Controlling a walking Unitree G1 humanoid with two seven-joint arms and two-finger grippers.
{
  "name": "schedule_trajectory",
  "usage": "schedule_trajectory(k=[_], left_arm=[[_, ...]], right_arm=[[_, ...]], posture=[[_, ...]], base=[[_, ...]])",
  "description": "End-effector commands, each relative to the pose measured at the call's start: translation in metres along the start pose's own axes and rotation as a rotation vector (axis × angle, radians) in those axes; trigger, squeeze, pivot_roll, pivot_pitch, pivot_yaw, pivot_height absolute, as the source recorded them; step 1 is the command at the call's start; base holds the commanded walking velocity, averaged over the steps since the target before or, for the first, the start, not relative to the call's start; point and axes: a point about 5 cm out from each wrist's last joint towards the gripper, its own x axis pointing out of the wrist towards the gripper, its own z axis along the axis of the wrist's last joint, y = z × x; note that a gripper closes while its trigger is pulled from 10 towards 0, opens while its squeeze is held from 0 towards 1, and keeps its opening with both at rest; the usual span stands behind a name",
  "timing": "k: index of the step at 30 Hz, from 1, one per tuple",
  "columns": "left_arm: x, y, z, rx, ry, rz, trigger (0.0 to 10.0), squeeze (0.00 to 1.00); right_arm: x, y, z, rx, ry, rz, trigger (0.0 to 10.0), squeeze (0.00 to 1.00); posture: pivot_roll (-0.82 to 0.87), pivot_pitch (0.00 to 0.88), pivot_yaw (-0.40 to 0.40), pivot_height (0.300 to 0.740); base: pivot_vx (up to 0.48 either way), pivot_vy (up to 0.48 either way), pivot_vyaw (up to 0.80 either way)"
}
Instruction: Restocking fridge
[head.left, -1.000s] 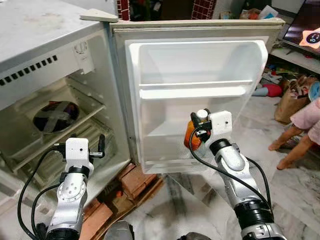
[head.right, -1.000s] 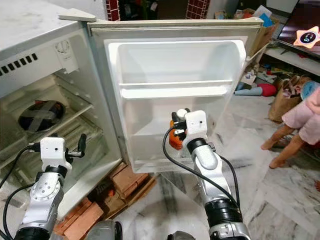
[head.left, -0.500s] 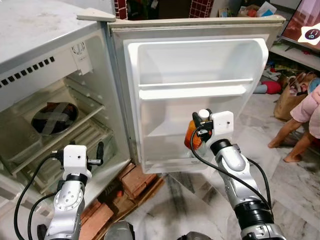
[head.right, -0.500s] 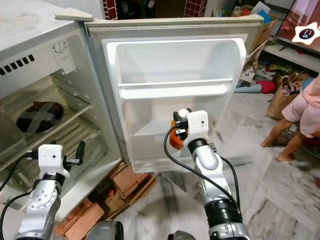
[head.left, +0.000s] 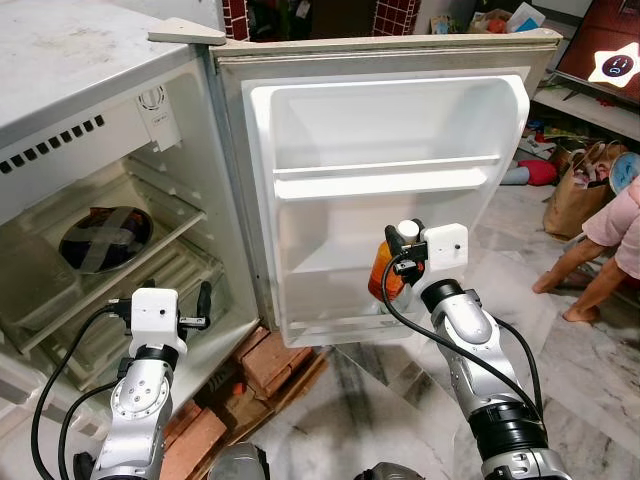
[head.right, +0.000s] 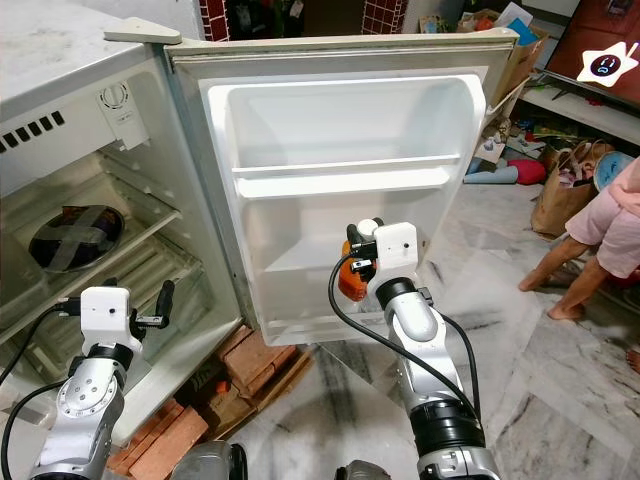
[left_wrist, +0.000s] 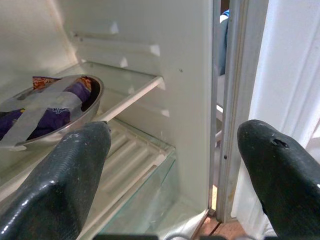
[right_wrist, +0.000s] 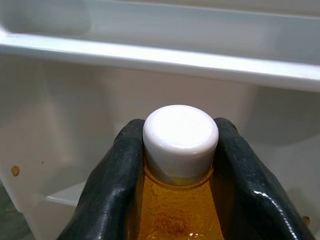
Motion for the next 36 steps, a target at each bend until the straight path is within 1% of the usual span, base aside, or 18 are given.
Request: schedule_trajectory(k=[1, 4, 10, 14, 17, 20, 28, 36], left_arm=[[0.0000, -0.0011, 0.0026, -0.006, -0.004, -0.004, 10.0, 0.00], [0.0010, -0.0004, 0.0024, -0.054, 0.011, 0.022, 10.0, 0.00], [0.0014, -0.0002, 0.0040, -0.048, 0.007, 0.018, 10.0, 0.00], [0.0022, 0.0001, 0.0042, -0.087, 0.020, 0.034, 10.0, 0.00], [0.0028, 0.0003, 0.0053, -0.086, 0.019, 0.034, 10.0, 0.00], [0.0037, 0.0002, 0.0062, -0.085, 0.017, 0.035, 10.0, 0.00], [0.0040, 0.0006, 0.0067, -0.083, 0.020, 0.038, 10.0, 0.00], [0.0049, 0.0029, 0.0080, -0.066, 0.016, 0.060, 10.0, 0.00]], right_arm=[[0.0012, -0.0038, 0.0098, 0.001, -0.041, -0.014, 10.0, 0.00], [0.0009, -0.0037, 0.0095, 0.003, -0.040, -0.014, 10.0, 0.00], [0.0006, -0.0030, 0.0097, 0.003, -0.044, -0.012, 10.0, 0.00], [0.0012, -0.0020, 0.0090, 0.001, -0.041, -0.009, 10.0, 0.00], [0.0013, -0.0015, 0.0087, 0.001, -0.040, -0.006, 10.0, 0.00], [0.0018, -0.0002, 0.0077, -0.001, -0.034, -0.002, 10.0, 0.00], [0.0028, 0.0013, 0.0082, 0.004, -0.038, 0.005, 10.0, 0.00], [0.0025, 0.0017, 0.0095, -0.004, -0.043, -0.002, 10.0, 0.00]], posture=[[0.02, 0.029, -0.036, 0.726], [0.02, 0.031, -0.035, 0.711], [0.02, 0.032, -0.035, 0.706], [0.02, 0.037, -0.035, 0.706], [0.02, 0.037, -0.035, 0.706], [0.02, 0.037, -0.035, 0.688], [0.02, 0.035, -0.032, 0.658], [0.02, 0.040, -0.032, 0.658]], base=[[0.000, 0.000, 0.00], [0.000, 0.000, 0.00], [0.000, 0.000, 0.00], [0.000, 0.000, 0.00], [0.000, 0.000, 0.00], [0.000, 0.000, 0.00], [0.000, 0.000, 0.00], [0.000, 0.000, 0.00]])
